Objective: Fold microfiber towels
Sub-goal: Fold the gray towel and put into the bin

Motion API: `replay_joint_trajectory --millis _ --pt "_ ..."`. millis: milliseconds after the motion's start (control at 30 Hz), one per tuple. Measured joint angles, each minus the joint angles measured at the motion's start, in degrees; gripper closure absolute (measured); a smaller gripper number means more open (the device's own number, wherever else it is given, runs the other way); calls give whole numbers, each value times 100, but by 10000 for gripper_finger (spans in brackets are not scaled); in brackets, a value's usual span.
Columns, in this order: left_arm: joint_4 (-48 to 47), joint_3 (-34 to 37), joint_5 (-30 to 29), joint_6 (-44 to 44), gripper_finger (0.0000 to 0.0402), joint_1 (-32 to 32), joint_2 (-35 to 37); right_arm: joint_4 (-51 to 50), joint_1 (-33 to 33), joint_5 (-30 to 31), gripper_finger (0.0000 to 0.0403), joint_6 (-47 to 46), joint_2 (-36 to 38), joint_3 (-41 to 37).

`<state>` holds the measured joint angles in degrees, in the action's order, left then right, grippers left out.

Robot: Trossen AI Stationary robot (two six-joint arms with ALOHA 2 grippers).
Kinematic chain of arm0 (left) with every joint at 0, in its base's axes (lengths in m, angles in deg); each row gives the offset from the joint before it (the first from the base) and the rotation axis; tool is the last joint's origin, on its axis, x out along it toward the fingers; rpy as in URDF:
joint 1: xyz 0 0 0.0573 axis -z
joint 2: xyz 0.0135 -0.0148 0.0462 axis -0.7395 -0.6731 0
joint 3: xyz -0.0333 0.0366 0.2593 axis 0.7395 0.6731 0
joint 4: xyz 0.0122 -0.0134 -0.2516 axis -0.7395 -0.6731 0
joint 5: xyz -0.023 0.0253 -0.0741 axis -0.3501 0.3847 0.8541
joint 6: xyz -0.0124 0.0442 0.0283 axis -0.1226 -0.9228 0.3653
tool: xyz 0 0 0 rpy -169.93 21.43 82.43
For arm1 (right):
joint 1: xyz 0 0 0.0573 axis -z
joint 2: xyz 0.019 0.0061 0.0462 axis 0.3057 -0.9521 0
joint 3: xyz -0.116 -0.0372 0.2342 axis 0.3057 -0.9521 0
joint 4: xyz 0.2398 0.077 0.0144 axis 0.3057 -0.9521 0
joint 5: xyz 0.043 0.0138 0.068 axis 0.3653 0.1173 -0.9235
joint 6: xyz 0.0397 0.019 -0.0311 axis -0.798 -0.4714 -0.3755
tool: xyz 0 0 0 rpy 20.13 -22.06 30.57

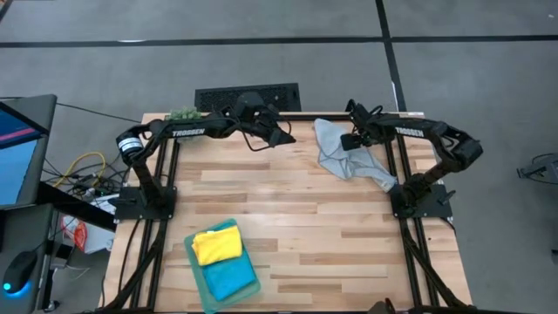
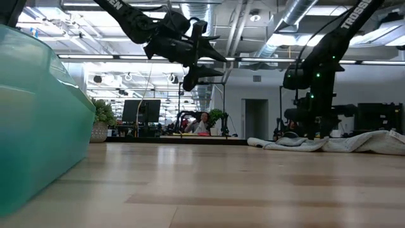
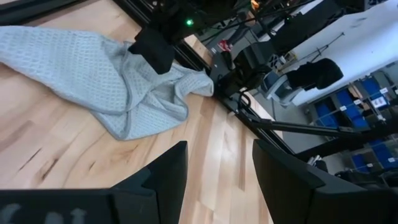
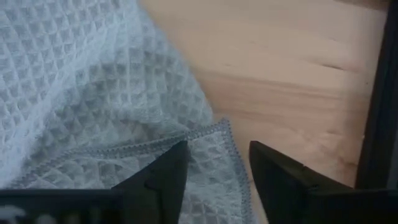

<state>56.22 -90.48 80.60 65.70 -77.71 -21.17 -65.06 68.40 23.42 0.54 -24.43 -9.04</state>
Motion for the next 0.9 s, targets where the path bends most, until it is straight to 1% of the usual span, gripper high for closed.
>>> replay_joint_trajectory --millis 100,300,333,467,533,733,900 --pt "-12 0 18 -1 228 -5 0 -2 1 -87 248 7 -5 2" --pt "-15 0 31 -6 228 -5 0 2 -12 -599 378 69 -5 2" --pt "-15 0 31 -27 228 -5 0 18 -30 -688 389 69 -3 2" --pt "-15 0 13 -177 228 -2 0 -7 -178 -875 390 -43 90 60" --pt "-17 0 -100 -263 228 22 0 -9 -321 -945 396 -104 213 127" --pt "-1 0 -647 -817 228 185 0 -8 -999 -1018 398 -573 815 247" --pt "20 0 -903 -1589 228 379 0 140 -1614 -1001 399 -1030 1261 275"
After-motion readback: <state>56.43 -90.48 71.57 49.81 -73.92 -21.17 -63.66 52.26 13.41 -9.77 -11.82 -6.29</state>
